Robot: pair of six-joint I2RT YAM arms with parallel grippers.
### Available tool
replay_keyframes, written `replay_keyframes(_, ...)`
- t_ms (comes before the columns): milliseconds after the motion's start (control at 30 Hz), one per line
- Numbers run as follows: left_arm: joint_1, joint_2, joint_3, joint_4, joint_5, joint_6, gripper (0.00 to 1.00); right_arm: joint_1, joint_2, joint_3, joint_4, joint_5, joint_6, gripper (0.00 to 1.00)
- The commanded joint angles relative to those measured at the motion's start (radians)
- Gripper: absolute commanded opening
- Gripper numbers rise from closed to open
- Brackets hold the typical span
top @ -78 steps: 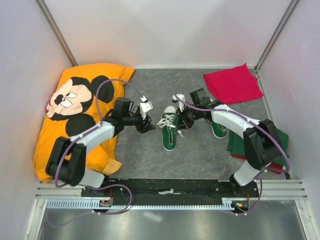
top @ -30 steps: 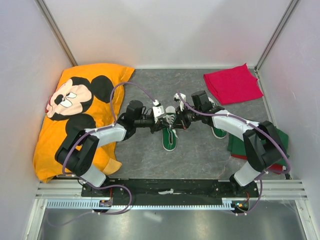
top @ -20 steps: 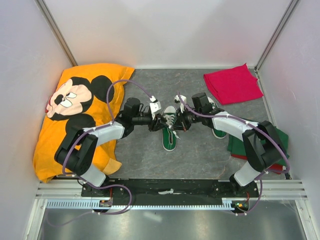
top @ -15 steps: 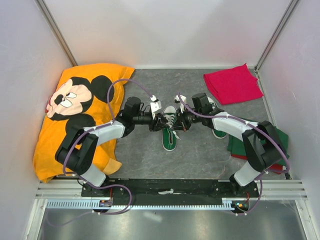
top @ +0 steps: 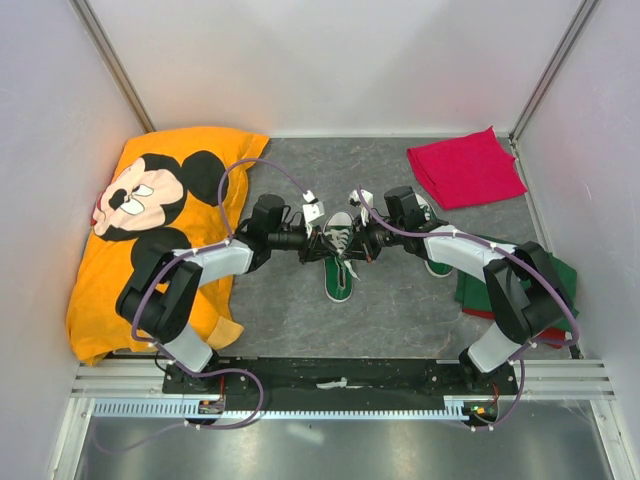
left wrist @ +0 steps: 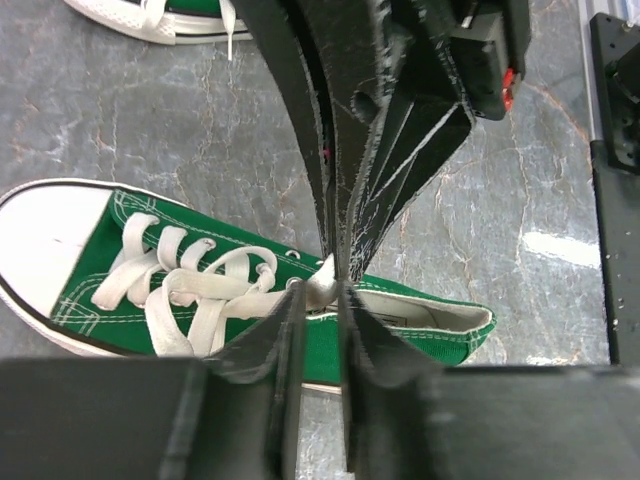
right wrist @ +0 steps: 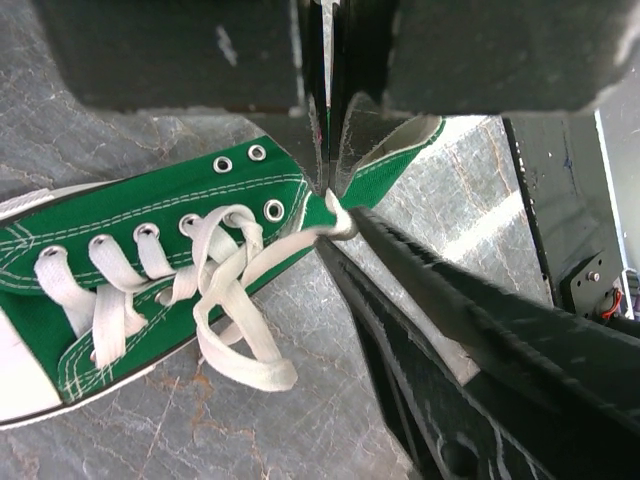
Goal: Tie the shoes
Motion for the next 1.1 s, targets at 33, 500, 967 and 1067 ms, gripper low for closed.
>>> replay_keyframes(33, 0.005, 0.016, 0.051, 0.03, 0.035, -0.045, 0.15, -0.002, -0.012, -0.008, 0.058, -0.035, 0.0, 0.0)
replay_keyframes(500, 0.019, 0.025, 0.066, 0.02, 0.081, -0.071, 0.05, 0.012, -0.005, -0.009, 0.084, -0.038, 0.0, 0.0)
replay_keyframes(967, 0.056, 0.052, 0.183, -0.324, 0.248, 0.344, 0.02, -0.014, -0.032, 0.164, -0.38, -0.069, -0.687, 0.55)
replay_keyframes(1067, 0.06, 0.068, 0.215, -0.399, 0.274, 0.409, 0.01, -0.013, -0.015, 0.191, -0.391, -0.087, -0.767, 0.52)
